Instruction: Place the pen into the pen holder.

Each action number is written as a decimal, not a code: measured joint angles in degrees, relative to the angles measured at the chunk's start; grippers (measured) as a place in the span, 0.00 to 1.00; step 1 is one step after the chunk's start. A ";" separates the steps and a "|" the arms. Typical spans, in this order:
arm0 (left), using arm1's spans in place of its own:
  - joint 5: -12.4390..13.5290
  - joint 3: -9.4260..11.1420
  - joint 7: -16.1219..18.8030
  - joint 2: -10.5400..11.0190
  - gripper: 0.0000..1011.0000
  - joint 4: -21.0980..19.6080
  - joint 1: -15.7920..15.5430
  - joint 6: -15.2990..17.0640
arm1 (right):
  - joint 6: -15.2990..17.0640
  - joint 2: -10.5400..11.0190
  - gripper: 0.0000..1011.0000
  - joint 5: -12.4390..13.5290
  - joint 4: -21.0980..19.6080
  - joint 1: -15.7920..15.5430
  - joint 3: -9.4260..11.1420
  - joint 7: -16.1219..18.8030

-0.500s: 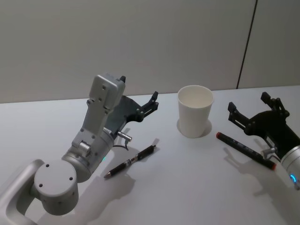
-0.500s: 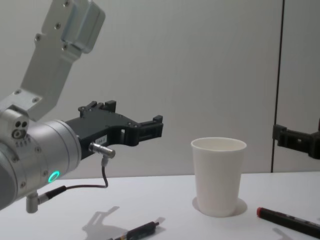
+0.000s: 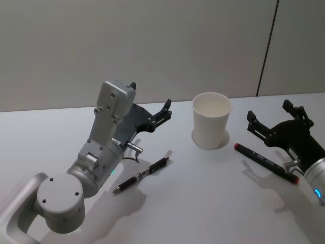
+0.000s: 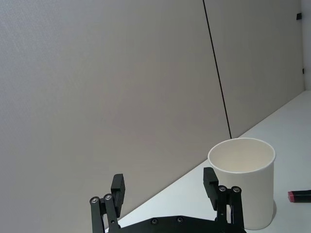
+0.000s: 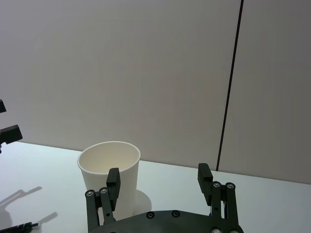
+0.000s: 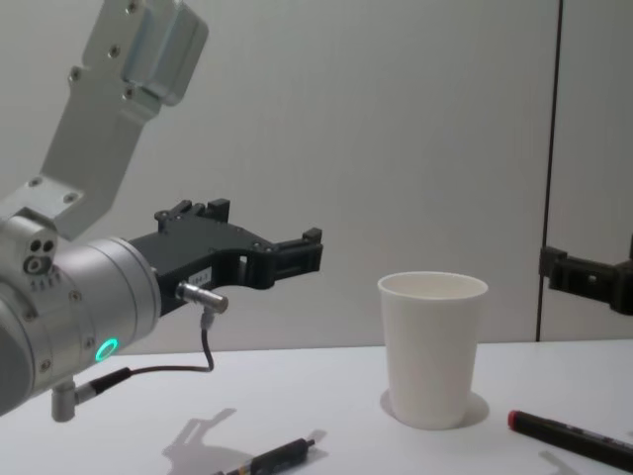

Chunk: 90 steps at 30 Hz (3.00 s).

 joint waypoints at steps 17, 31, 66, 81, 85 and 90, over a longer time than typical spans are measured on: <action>0.00 0.00 0.00 0.00 0.99 0.00 0.00 0.00 | 0.00 0.00 0.99 0.00 0.00 0.00 0.00 0.00; 0.00 0.00 0.00 0.00 0.99 0.00 0.00 0.00 | 0.00 0.00 0.99 0.00 0.00 0.00 0.00 0.00; 0.00 0.00 0.00 0.00 0.99 0.00 0.00 0.00 | 0.79 0.20 0.99 -0.06 0.11 0.45 0.19 0.95; 0.00 0.00 0.00 0.00 0.99 0.00 0.00 0.00 | 3.94 0.67 0.99 -2.59 4.65 5.78 0.87 9.39; 0.00 0.00 0.00 0.00 0.99 0.00 0.00 0.00 | 4.96 0.62 0.99 -3.07 6.29 7.36 1.00 11.66; 0.00 0.00 0.00 0.00 0.99 0.00 0.00 0.00 | 6.99 0.57 0.99 -3.24 8.09 9.26 1.19 14.00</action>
